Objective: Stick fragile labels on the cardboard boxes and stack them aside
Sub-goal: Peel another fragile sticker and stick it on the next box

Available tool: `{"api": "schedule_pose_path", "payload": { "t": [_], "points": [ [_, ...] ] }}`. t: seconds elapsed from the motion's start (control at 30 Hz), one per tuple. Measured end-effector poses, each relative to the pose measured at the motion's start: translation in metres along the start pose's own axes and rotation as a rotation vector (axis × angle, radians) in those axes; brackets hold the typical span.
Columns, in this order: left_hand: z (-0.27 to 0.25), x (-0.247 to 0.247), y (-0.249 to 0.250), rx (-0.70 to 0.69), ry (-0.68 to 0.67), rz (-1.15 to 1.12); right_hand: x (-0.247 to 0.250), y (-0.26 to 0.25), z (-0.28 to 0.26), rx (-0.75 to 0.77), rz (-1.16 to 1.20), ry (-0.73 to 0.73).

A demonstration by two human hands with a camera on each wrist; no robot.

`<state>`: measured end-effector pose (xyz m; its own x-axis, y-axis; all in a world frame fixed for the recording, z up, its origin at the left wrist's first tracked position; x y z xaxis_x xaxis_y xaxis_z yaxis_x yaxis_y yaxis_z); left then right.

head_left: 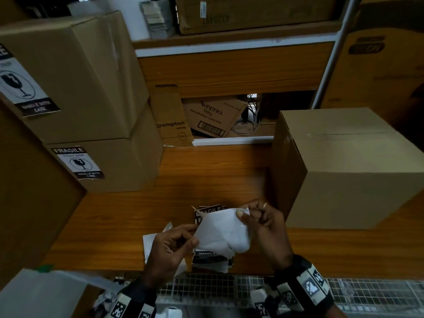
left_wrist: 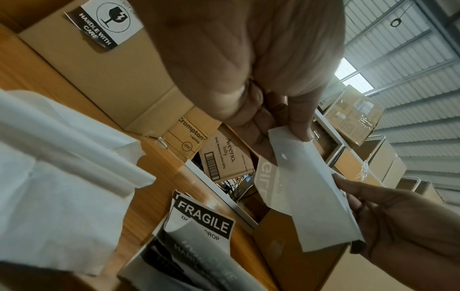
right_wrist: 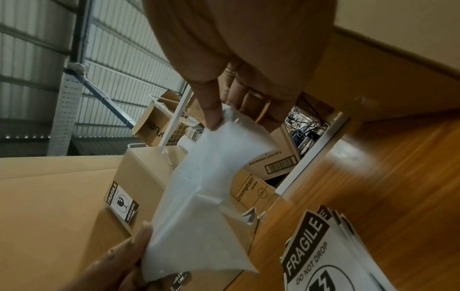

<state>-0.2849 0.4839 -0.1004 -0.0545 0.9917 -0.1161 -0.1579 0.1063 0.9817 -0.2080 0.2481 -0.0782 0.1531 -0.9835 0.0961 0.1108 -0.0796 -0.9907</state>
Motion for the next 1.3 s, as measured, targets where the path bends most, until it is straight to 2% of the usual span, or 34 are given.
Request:
{"api": "schedule_pose_path", "payload": {
  "t": [0.1,0.2,0.3,0.37,0.5,0.57,0.67,0.77,0.8,0.87,1.0,1.07,1.13,1.2,1.23,1.3],
  "points": [
    [0.002,-0.001,0.002,0.042,-0.044,-0.068,-0.001,-0.005,-0.001,0.048,0.005,-0.031],
    [0.006,-0.006,0.007,0.122,-0.11,-0.105,-0.002,-0.016,-0.002,0.104,-0.002,-0.14],
    [0.012,-0.02,0.018,0.256,-0.201,-0.198,-0.005,-0.023,-0.001,0.14,-0.038,-0.215],
    [0.017,-0.032,0.022,0.309,-0.184,-0.224,-0.01,-0.023,-0.001,0.176,-0.082,-0.223],
    [0.027,-0.041,0.021,0.19,-0.078,-0.068,-0.015,-0.019,-0.003,0.229,-0.153,-0.256],
    [0.026,-0.033,0.014,0.17,-0.042,-0.075,-0.01,-0.018,-0.003,0.231,-0.154,-0.304],
    [0.019,-0.015,0.001,0.201,0.021,-0.221,0.001,-0.016,-0.004,0.248,-0.259,-0.402],
    [0.015,-0.01,0.001,0.182,-0.09,-0.395,0.012,-0.013,-0.004,0.233,-0.373,-0.501],
    [0.016,-0.012,0.003,0.18,-0.092,-0.368,0.016,-0.013,-0.004,0.223,-0.387,-0.527],
    [0.019,-0.013,0.008,0.189,-0.011,-0.318,0.022,-0.012,-0.004,0.216,-0.429,-0.573],
    [0.019,-0.013,0.0,0.18,0.016,-0.232,0.025,-0.006,-0.008,0.29,-0.611,-0.669],
    [0.018,-0.017,0.001,0.197,-0.038,-0.1,0.025,-0.004,-0.011,0.29,-0.625,-0.712],
    [0.018,-0.017,0.005,0.239,-0.045,-0.067,0.025,-0.002,-0.016,0.274,-0.652,-0.723],
    [0.018,-0.017,0.007,0.259,-0.056,-0.039,0.024,-0.002,-0.014,0.262,-0.535,-0.642],
    [0.018,-0.018,0.008,0.26,-0.058,-0.033,0.024,-0.003,-0.014,0.289,-0.496,-0.591],
    [0.016,-0.019,0.007,0.271,-0.049,-0.054,0.021,-0.001,-0.013,0.411,-0.563,-0.455]
  ]
}}
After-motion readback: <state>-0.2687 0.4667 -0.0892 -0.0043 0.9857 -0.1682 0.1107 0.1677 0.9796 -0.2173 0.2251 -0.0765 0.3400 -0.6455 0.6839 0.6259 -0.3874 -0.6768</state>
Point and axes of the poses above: each hand's wrist, its own z-axis towards the middle knuckle, its own x-axis out of the back of the hand, y = z × x, the point moved 2 cm from there along z, towards the middle knuckle, and after that the axes turned 14 degrees about -z, right-handed, at the moved point
